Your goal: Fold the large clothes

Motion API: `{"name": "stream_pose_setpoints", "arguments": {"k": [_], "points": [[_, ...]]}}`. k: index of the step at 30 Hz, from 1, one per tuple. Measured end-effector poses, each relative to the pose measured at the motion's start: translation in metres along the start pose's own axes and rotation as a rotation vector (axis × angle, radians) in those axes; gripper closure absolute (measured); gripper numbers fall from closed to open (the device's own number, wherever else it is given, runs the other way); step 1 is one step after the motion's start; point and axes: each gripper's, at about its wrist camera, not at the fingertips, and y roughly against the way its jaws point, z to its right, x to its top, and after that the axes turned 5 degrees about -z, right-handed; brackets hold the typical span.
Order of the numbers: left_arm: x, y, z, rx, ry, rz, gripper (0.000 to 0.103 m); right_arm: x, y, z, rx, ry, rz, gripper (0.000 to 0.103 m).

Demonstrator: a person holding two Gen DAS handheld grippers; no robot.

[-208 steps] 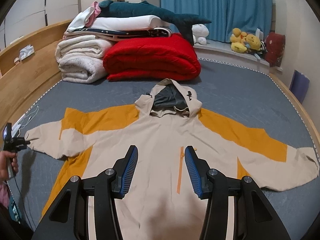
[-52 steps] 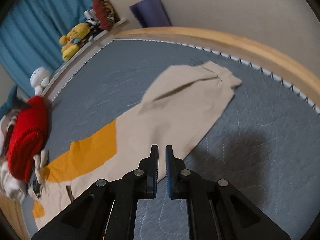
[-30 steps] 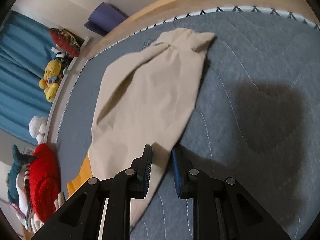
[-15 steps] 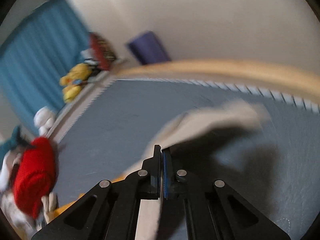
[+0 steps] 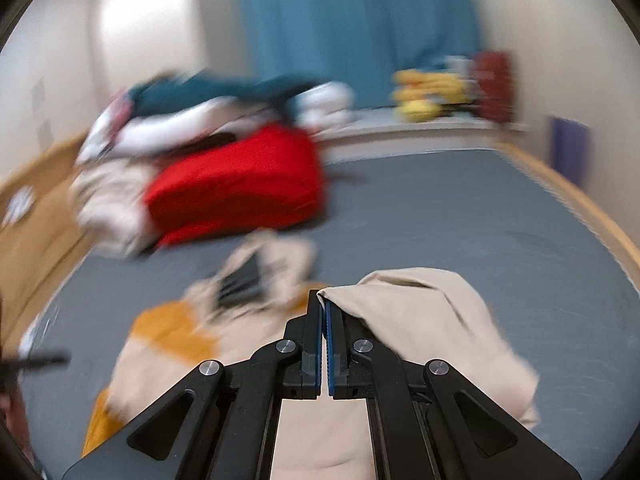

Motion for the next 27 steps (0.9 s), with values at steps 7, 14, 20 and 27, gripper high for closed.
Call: {"name": "stream_pose_setpoints", "arguments": {"k": [7, 14, 20, 27], "points": [[0.006, 0.005, -0.011, -0.04, 0.031, -0.017, 0.074, -0.068, -0.073, -0.112, 0.1, 0.139, -0.239, 0.101], [-0.002, -0.003, 0.002, -0.051, -0.032, -0.084, 0.074, -0.086, -0.072, -0.093, -0.032, 0.122, -0.373, 0.095], [-0.005, -0.007, 0.013, -0.057, -0.049, -0.081, 0.074, -0.059, 0.005, -0.046, -0.108, 0.017, -0.301, 0.089], [-0.021, -0.036, 0.046, -0.103, -0.121, -0.152, 0.074, -0.095, -0.012, 0.023, -0.004, -0.332, -0.395, 0.075]]}}
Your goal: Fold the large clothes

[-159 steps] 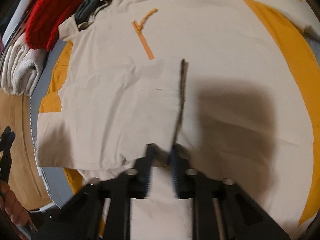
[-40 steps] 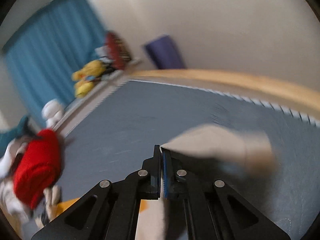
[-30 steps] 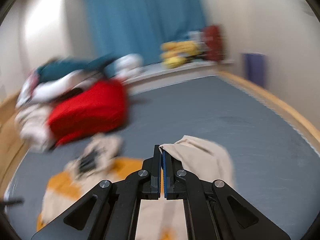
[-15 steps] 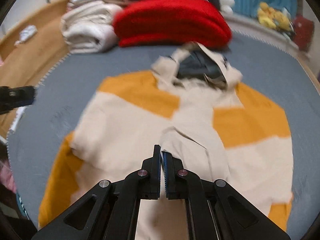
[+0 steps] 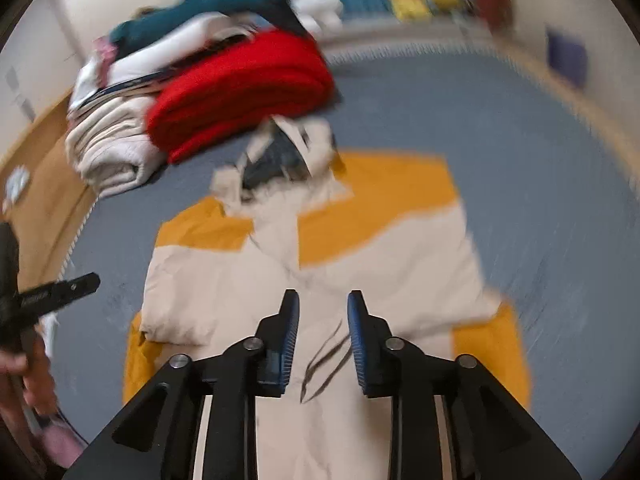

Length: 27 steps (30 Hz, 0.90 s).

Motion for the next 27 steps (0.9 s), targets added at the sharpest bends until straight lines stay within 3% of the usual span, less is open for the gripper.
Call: {"name": "stream_pose_setpoints", "arguments": {"k": [3, 5, 9, 15, 16, 17, 18, 19, 20, 22, 25, 27], "points": [[-0.004, -0.017, 0.015, -0.02, -0.046, -0.051, 0.074, -0.013, -0.068, 0.031, 0.12, -0.18, -0.224, 0.074], [-0.007, -0.025, 0.024, -0.018, -0.086, -0.071, 0.074, -0.021, -0.09, 0.043, 0.164, -0.24, -0.29, 0.073], [-0.013, -0.039, 0.04, -0.025, -0.162, -0.114, 0.074, -0.024, -0.11, 0.056, 0.156, -0.279, -0.314, 0.067], [-0.017, -0.05, 0.053, -0.056, -0.187, -0.138, 0.074, -0.025, -0.121, 0.056, 0.145, -0.285, -0.313, 0.064], [-0.017, -0.052, 0.055, -0.066, -0.186, -0.141, 0.074, -0.025, -0.121, 0.054, 0.148, -0.278, -0.311, 0.064], [-0.017, -0.054, 0.057, -0.077, -0.186, -0.146, 0.074, -0.024, -0.12, 0.051, 0.146, -0.272, -0.302, 0.071], [-0.018, -0.056, 0.059, -0.088, -0.188, -0.153, 0.074, -0.022, -0.118, 0.047, 0.154, -0.265, -0.29, 0.08], [-0.019, -0.059, 0.061, -0.095, -0.192, -0.158, 0.074, -0.02, -0.115, 0.041, 0.172, -0.243, -0.273, 0.096], [-0.02, -0.061, 0.064, -0.101, -0.199, -0.163, 0.074, -0.017, -0.107, 0.032, 0.175, -0.209, -0.239, 0.099], [-0.023, -0.063, 0.069, -0.113, -0.215, -0.17, 0.073, -0.01, -0.09, 0.014, 0.188, -0.132, -0.16, 0.101], [-0.026, -0.063, 0.077, -0.146, -0.233, -0.166, 0.064, -0.001, -0.059, -0.021, 0.302, -0.015, -0.044, 0.101], [-0.027, -0.059, 0.083, -0.189, -0.227, -0.151, 0.052, 0.003, -0.038, -0.049, 0.371, 0.091, 0.023, 0.101]]}}
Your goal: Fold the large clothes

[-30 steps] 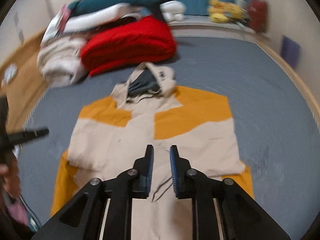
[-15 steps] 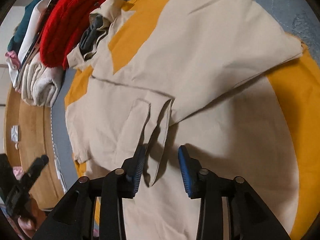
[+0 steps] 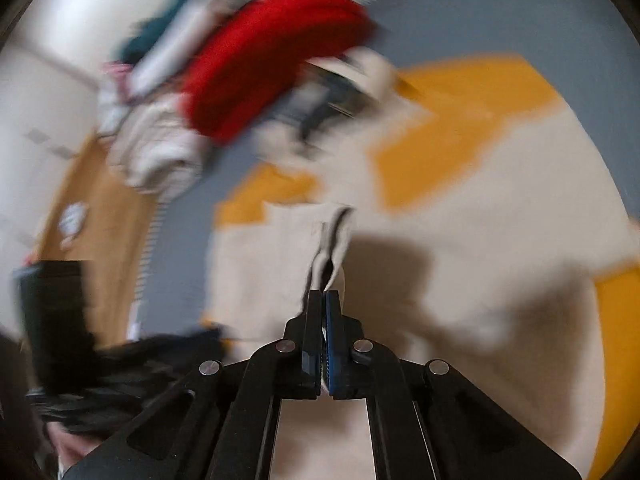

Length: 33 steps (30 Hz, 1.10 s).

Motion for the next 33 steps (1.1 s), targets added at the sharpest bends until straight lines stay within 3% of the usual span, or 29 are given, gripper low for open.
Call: {"name": "stream_pose_setpoints", "arguments": {"k": [2, 4, 6, 8, 10, 12, 15, 19, 20, 21, 25, 29, 31, 33], "points": [[0.001, 0.004, 0.002, -0.019, 0.011, 0.024, 0.048, 0.003, 0.003, -0.025, 0.045, 0.088, 0.012, 0.101], [0.001, 0.01, 0.0, 0.025, 0.024, 0.062, 0.048, 0.003, 0.002, -0.041, 0.085, 0.133, 0.009, 0.101], [0.002, 0.015, -0.006, 0.134, 0.047, 0.09, 0.074, 0.001, 0.0, -0.048, 0.116, 0.147, 0.003, 0.101], [0.0, 0.019, -0.023, 0.208, 0.117, 0.082, 0.089, 0.0, 0.0, -0.047, 0.115, 0.134, 0.001, 0.1], [-0.005, 0.032, -0.046, 0.259, 0.228, 0.109, 0.091, 0.001, -0.001, -0.041, 0.083, 0.101, 0.001, 0.099], [-0.01, 0.044, -0.066, 0.271, 0.321, 0.135, 0.091, 0.003, 0.0, -0.027, -0.013, 0.053, 0.016, 0.098], [-0.019, 0.062, -0.107, 0.215, 0.487, 0.156, 0.088, 0.003, -0.005, 0.008, -0.199, -0.073, -0.018, 0.095], [-0.018, 0.062, -0.139, 0.181, 0.513, 0.109, 0.089, -0.009, -0.025, 0.072, -0.422, -0.278, -0.163, 0.094], [-0.017, 0.064, -0.144, 0.199, 0.51, 0.115, 0.097, -0.014, -0.029, 0.087, -0.454, -0.325, -0.19, 0.094], [-0.017, 0.067, -0.146, 0.212, 0.503, 0.123, 0.1, -0.017, -0.03, 0.099, -0.462, -0.372, -0.199, 0.094], [-0.014, 0.088, -0.159, 0.273, 0.483, 0.237, 0.1, -0.023, -0.025, 0.123, -0.45, -0.472, -0.204, 0.094], [-0.024, 0.075, -0.187, 0.336, 0.573, 0.163, 0.1, -0.016, -0.018, 0.112, -0.457, -0.422, -0.166, 0.094], [-0.024, 0.067, -0.183, 0.311, 0.532, 0.131, 0.094, -0.012, -0.015, 0.101, -0.444, -0.386, -0.144, 0.094], [-0.023, 0.054, -0.182, 0.297, 0.529, 0.068, 0.075, -0.008, -0.01, 0.089, -0.431, -0.332, -0.12, 0.094]]}}
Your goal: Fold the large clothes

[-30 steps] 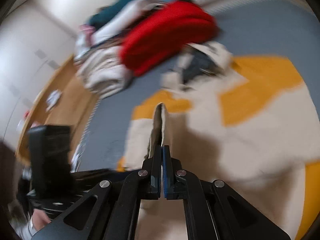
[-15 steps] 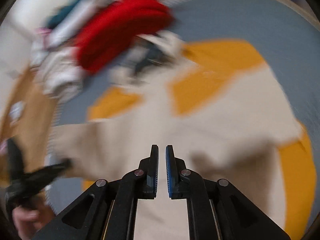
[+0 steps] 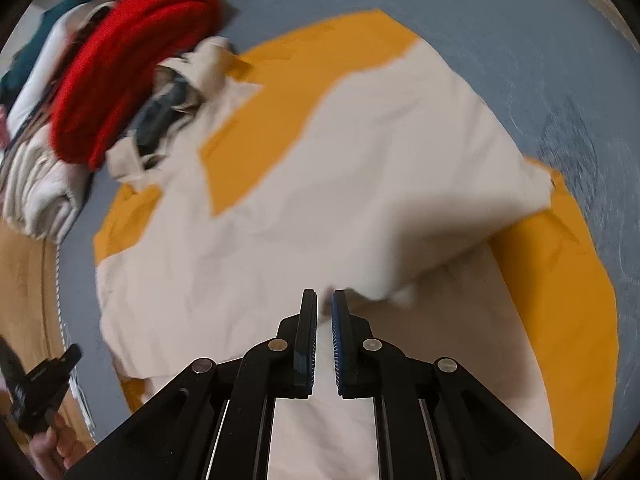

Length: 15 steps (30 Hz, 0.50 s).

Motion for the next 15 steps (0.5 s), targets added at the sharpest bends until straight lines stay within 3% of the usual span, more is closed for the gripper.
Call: {"name": "stream_pose_setpoints", "arguments": {"k": [3, 7, 8, 9, 15], "points": [[-0.005, -0.026, -0.014, -0.014, 0.076, -0.105, 0.071, 0.0, 0.008, -0.009, -0.021, 0.035, 0.027, 0.094], [-0.01, -0.051, -0.023, 0.0, 0.122, -0.166, 0.073, 0.001, 0.01, -0.013, -0.004, 0.041, 0.02, 0.094], [-0.011, -0.054, -0.023, -0.018, 0.127, -0.174, 0.076, 0.002, 0.01, -0.013, -0.001, 0.045, 0.018, 0.094], [-0.011, -0.057, -0.023, -0.048, 0.129, -0.175, 0.093, 0.002, 0.009, -0.013, -0.001, 0.045, 0.017, 0.094], [-0.003, -0.007, -0.003, 0.028, 0.007, 0.062, 0.098, 0.007, -0.001, -0.006, -0.001, 0.033, 0.0, 0.094]]}}
